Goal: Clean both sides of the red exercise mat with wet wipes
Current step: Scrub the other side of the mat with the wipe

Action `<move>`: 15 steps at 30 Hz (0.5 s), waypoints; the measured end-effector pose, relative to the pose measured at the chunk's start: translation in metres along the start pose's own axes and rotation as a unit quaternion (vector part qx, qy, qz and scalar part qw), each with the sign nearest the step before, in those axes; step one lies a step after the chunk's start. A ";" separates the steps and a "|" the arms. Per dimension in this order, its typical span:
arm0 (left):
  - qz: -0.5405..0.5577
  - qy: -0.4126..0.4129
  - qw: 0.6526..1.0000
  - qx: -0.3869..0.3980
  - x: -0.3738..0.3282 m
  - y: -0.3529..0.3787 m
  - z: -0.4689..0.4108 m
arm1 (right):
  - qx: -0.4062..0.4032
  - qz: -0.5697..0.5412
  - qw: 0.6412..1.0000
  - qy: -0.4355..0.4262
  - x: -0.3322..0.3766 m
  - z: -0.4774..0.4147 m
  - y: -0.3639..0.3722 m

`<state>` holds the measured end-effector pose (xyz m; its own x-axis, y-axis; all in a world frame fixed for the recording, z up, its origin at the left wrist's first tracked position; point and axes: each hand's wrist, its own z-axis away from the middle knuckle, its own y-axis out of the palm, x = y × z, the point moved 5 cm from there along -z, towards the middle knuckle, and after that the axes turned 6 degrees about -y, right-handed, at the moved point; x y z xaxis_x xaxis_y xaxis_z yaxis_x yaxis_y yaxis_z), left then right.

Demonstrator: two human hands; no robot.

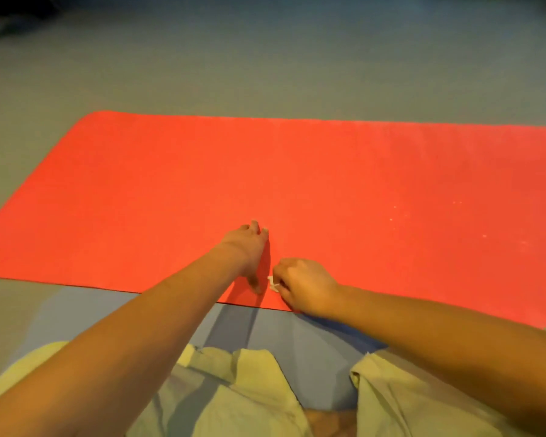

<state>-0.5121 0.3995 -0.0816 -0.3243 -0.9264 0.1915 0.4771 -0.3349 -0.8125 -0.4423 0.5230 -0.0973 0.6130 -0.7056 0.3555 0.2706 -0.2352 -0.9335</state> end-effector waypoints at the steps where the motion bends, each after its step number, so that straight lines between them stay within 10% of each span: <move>1: 0.002 -0.006 1.000 -0.003 -0.003 0.001 0.004 | 0.004 -0.004 1.000 0.003 -0.001 0.000 -0.001; 9: 0.086 -0.019 0.996 0.001 0.004 0.003 0.017 | -0.075 0.009 0.982 0.176 -0.044 -0.040 -0.025; 15: 0.085 -0.018 0.996 -0.013 0.008 0.003 0.019 | -0.017 0.008 0.999 0.034 0.009 0.013 0.007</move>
<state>-0.4975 0.3873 -0.0716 -0.2110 -0.9750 0.0696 0.5018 -0.1692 -0.8483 -0.4252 0.5230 -0.1002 0.5644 -0.7532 0.3377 0.2351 -0.2455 -0.9405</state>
